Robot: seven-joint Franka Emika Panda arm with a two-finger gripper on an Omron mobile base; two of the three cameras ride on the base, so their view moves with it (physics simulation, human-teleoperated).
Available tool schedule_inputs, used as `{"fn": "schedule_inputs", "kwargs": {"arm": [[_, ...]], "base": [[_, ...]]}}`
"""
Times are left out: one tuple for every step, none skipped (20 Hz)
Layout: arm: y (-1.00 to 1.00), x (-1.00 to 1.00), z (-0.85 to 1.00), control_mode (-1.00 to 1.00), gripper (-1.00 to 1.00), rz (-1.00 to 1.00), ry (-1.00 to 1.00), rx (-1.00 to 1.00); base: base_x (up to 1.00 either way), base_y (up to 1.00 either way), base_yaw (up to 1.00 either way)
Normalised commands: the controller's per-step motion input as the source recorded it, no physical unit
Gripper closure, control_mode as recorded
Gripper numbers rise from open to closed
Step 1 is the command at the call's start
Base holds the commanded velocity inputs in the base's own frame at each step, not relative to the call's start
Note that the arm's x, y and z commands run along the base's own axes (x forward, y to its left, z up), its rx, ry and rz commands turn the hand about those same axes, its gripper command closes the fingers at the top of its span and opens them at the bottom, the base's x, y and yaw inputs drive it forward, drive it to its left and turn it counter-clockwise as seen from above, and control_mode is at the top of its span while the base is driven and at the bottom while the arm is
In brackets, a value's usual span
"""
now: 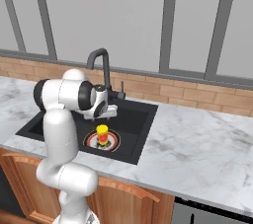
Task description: Pick the cup and bowl and place them in the sink. Then turn on the water.
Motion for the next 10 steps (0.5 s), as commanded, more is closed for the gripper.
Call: {"fn": "schedule_inputs", "kwargs": {"arm": [[-0.15,-0.15,0.21,-1.0,-1.0,0.0,-0.09,0.03],[-0.14,-0.15,0.22,-1.0,-1.0,0.0,-0.09,0.03],[-0.13,-0.16,0.21,-1.0,-1.0,0.0,-0.08,0.03],[-0.13,-0.15,0.23,-1.0,-1.0,0.0,-0.08,0.04],[-0.11,-0.16,0.23,-1.0,-1.0,0.0,-0.09,0.05],[-0.11,-0.17,0.23,-1.0,-1.0,0.0,-0.1,0.05],[-0.11,-0.17,0.22,-1.0,-1.0,0.0,-0.1,0.05],[-0.11,-0.18,0.21,-1.0,-1.0,0.0,-0.1,0.06],[-0.11,-0.2,0.18,-1.0,-1.0,0.0,-0.09,0.07],[-0.11,-0.21,0.17,-1.0,-1.0,0.0,-0.1,0.07]], "base": [[0.0,0.0,0.0],[0.0,0.0,0.0],[0.0,0.0,0.0],[0.0,0.0,0.0],[0.0,0.0,0.0],[0.0,0.0,0.0],[0.0,0.0,0.0],[0.0,0.0,0.0],[0.0,0.0,0.0],[0.0,0.0,0.0]]}}
